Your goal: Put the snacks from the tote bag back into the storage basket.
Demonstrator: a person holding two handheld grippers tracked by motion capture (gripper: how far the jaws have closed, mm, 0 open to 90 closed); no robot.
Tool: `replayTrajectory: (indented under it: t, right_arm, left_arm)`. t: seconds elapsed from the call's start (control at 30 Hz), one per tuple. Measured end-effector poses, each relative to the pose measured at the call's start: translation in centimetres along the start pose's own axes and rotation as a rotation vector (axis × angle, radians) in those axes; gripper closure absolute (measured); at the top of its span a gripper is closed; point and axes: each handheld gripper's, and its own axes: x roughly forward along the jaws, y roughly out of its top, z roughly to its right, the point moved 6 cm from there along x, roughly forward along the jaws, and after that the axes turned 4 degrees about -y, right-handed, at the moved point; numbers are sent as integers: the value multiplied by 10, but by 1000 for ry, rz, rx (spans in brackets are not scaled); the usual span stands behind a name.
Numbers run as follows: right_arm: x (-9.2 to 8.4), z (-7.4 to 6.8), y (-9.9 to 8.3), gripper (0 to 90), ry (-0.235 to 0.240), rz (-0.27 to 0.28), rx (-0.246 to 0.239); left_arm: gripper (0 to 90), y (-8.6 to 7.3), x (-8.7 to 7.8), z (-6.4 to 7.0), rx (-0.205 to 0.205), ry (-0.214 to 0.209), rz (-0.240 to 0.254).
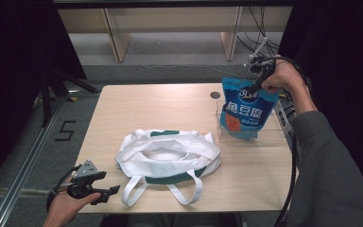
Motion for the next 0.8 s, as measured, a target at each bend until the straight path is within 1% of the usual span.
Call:
replayTrajectory:
  t: [0.03, 0.07, 0.13, 0.17, 0.2, 0.23, 0.27, 0.3, 0.37, 0.4, 0.43, 0.47, 0.5, 0.53, 0.57, 0.6, 0.63, 0.67, 0.7, 0.73, 0.77, 0.8]
  right_arm:
    - [0, 0, -1, 900, 0, 6, 4]
    - [0, 0, -3, 900, -2, 9, 13]
    - [-1, 1, -6, 900, -12, 29, 37]
    - [-1, 1, -6, 893, -10, 38, 40]
    - [-2, 1, -7, 870, -12, 47, 51]
    - [-4, 2, -7, 814, -34, 64, 70]
    - [-6, 3, -6, 762, -56, 92, 103]
    - [-8, 2, -7, 711, -67, 108, 134]
    - [-12, 0, -8, 660, -77, 138, 176]
    - [-15, -1, -8, 640, -91, 166, 183]
    - [-17, -3, -9, 603, -96, 194, 203]
    - [-19, -4, -11, 583, -110, 222, 224]
    - [-20, -4, -13, 566, -127, 244, 226]
    - [-23, -4, -16, 547, -157, 242, 227]
    - [-24, -3, -19, 535, -173, 251, 224]
    - [-26, -4, -21, 517, -185, 267, 246]
    - [-28, -4, -25, 502, -195, 274, 243]
    - [-29, -7, -27, 492, -192, 298, 260]
    - [-31, -7, -31, 472, -206, 298, 247]
    - [-34, -9, -36, 461, -211, 284, 260]
    - [-35, -11, -39, 456, -217, 293, 280]
    - [-35, -12, -42, 435, -220, 300, 289]
  left_arm:
    - [231, 0, 0, 0, -1, 1, 0]
    - [231, 0, 1, 0, 1, 9, 16]
    - [231, 0, 1, 0, 0, 9, 15]
    - [231, 0, 1, 0, 1, 9, 15]
    - [231, 0, 1, 0, 0, 9, 15]
    - [231, 0, 1, 0, 0, 10, 16]
    - [231, 0, 1, 0, 0, 10, 14]
    - [231, 0, 1, 0, 1, 11, 13]
    - [231, 0, 1, 0, -6, 6, 11]
    - [231, 0, 2, 1, -16, 6, 11]
    - [231, 0, 2, 1, -19, 2, 3]
    - [231, 0, 2, 0, -26, 12, 7]
    - [231, 0, 2, 1, -27, 10, 7]
    - [231, 0, 2, 1, -26, 4, 9]
    - [231, -1, 1, 0, -8, 9, 2]
    - [231, 0, 1, 0, 0, 13, 14]
    - [231, 0, 1, 0, 4, 13, 9]
    - [232, 0, 1, -1, 4, 14, 7]
    - [231, -1, 1, 0, -11, 10, -1]
    - [231, -1, 1, 0, -13, 7, -2]
    - [231, 0, 2, 1, -23, 7, 6]
    - [231, 0, 2, 0, -25, 15, 7]
